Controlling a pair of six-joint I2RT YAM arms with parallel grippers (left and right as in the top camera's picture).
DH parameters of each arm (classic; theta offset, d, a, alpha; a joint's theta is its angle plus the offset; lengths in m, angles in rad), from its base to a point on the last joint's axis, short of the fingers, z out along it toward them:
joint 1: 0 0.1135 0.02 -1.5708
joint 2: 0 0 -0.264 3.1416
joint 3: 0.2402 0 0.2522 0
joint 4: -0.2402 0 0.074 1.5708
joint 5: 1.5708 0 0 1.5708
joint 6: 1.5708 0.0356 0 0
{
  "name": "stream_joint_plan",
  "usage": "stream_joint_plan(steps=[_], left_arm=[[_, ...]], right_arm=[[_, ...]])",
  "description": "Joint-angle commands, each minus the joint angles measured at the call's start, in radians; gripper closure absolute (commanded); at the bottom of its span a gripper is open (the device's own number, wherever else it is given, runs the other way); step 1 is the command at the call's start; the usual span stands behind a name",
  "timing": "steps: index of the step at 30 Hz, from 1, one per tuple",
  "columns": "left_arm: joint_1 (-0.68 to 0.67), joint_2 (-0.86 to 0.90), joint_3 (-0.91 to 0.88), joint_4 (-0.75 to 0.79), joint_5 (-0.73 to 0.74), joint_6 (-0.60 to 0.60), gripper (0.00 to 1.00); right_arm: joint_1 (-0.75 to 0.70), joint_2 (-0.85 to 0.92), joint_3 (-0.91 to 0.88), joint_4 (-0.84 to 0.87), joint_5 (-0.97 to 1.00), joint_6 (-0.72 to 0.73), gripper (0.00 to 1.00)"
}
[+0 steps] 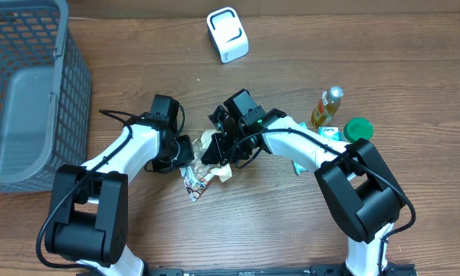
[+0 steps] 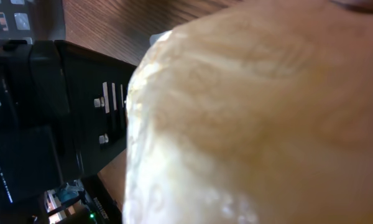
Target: Scan the item barcode
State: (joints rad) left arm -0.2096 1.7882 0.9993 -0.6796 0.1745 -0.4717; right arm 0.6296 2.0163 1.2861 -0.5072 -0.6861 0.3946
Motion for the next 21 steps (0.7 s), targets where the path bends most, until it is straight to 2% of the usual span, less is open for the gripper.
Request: stream_joint_plan(steps=[1, 8, 15, 21], left_arm=[[-0.001, 0.035, 0.006, 0.002, 0.003, 0.032, 0.96], [0.045, 0.033, 0.219, -0.191, -0.017, 0.130, 0.96], [0.113, 0.033, 0.436, -0.354, -0.201, 0.137, 0.96], [0.166, 0.033, 0.511, -0.344, -0.365, 0.166, 0.82]], right_arm=[[0.015, 0.006, -0.013, 0.001, -0.049, -0.034, 0.96], [0.015, 0.006, -0.013, 0.006, -0.048, -0.037, 0.96], [0.015, 0.006, -0.013, 0.006, -0.048, -0.056, 0.96], [0.015, 0.006, -0.013, 0.013, -0.048, -0.056, 0.96]])
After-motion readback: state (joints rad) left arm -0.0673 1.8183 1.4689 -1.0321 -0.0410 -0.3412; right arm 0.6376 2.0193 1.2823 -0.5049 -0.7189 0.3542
